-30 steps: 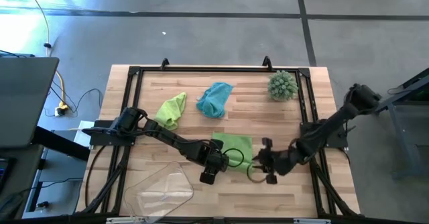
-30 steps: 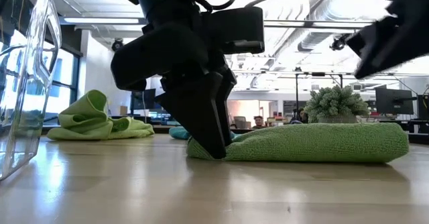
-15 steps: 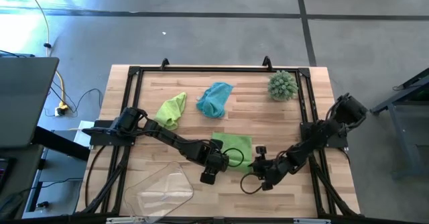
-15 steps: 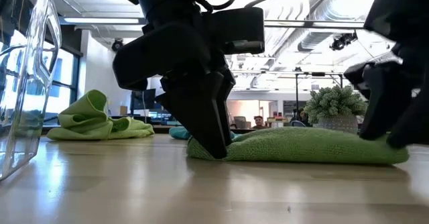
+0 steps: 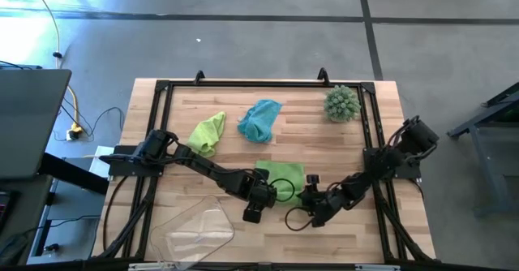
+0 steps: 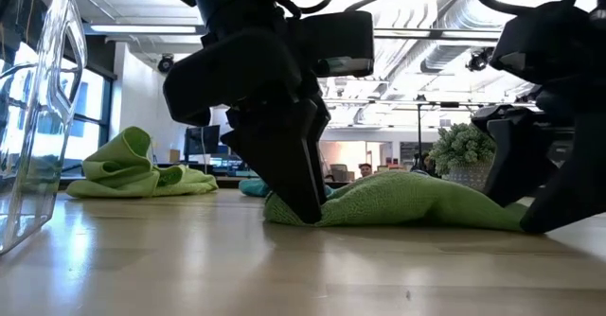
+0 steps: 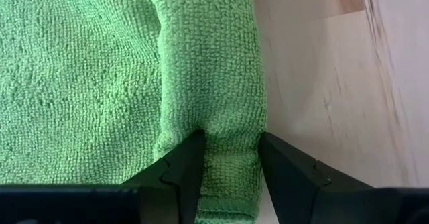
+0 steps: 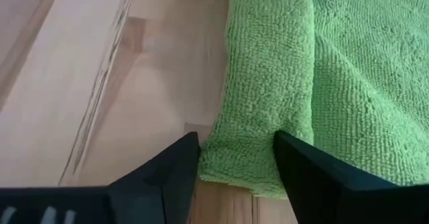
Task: Roll microfiber towels into tight, uniform cylinder then place into a basket
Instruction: Roll the green microfiber cloth
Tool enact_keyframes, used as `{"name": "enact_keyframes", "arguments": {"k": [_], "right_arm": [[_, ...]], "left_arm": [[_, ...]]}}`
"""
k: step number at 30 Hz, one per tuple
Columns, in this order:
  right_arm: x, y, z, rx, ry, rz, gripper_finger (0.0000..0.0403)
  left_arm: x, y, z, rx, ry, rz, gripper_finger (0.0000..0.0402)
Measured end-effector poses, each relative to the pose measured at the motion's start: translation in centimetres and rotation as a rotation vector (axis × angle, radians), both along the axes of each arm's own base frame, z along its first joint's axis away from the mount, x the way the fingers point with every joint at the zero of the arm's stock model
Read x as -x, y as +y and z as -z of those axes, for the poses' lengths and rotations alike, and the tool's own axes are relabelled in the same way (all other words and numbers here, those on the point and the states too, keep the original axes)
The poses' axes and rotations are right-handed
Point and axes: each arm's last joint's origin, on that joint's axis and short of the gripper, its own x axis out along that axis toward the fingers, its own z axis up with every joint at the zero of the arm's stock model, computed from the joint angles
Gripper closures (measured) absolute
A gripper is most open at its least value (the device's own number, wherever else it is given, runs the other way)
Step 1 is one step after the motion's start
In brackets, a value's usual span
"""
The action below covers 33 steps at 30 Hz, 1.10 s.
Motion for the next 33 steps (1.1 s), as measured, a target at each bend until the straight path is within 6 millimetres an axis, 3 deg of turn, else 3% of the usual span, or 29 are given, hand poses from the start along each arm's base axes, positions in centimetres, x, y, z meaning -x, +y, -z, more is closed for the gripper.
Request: {"name": "enact_keyframes", "arguments": {"k": [6,15,23,33], "right_arm": [[0.0,-0.1,0.5,-0.006,0.013,0.05,0.0206],[0.0,-0.2,0.6,-0.08,-0.003,0.185,0.0216],[0.1,-0.5,0.7,-0.101,-0.009,0.259,0.0282],[-0.2,-1.0,0.6,-0.137,0.0,0.315,0.0375]], "left_arm": [[0.4,0.0,-1.2,0.0,-0.004,0.002,0.0266],[0.4,0.1,-1.4,-0.008,-0.008,-0.001,0.0266],[0.5,0.1,-1.6,-0.011,-0.014,-0.01,0.0266],[1.8,0.1,-4.7,-0.058,-0.02,-0.048,0.0266]]}}
